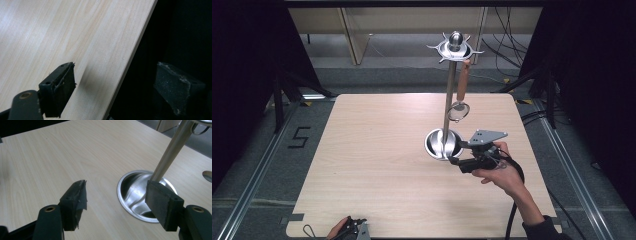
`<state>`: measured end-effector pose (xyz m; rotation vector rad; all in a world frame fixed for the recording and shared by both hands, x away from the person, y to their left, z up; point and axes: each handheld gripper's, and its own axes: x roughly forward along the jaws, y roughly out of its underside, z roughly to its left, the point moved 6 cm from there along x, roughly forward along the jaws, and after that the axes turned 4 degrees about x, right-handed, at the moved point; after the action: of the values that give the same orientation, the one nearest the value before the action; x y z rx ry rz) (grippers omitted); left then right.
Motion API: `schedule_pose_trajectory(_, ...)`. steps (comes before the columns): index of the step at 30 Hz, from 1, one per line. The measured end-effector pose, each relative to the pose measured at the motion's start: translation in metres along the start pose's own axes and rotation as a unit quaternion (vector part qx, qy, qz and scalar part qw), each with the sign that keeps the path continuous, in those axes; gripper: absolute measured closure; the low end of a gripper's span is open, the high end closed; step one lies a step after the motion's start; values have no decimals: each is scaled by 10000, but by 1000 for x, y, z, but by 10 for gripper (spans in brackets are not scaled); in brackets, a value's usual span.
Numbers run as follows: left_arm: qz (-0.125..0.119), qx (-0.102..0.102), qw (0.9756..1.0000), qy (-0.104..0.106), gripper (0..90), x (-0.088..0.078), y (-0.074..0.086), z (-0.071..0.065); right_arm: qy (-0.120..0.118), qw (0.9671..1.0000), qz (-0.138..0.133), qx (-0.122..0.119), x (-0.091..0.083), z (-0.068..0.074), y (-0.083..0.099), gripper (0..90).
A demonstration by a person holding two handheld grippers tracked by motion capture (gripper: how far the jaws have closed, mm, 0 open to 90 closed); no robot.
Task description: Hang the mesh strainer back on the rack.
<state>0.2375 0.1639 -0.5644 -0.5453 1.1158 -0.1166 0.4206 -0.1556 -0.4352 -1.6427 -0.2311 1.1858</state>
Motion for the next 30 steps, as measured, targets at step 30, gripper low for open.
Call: schedule_pose_trajectory(30, 12, 6, 10000, -12, 162, 0, 0, 0, -158, 9964, 784, -277, 25, 27, 52, 298)
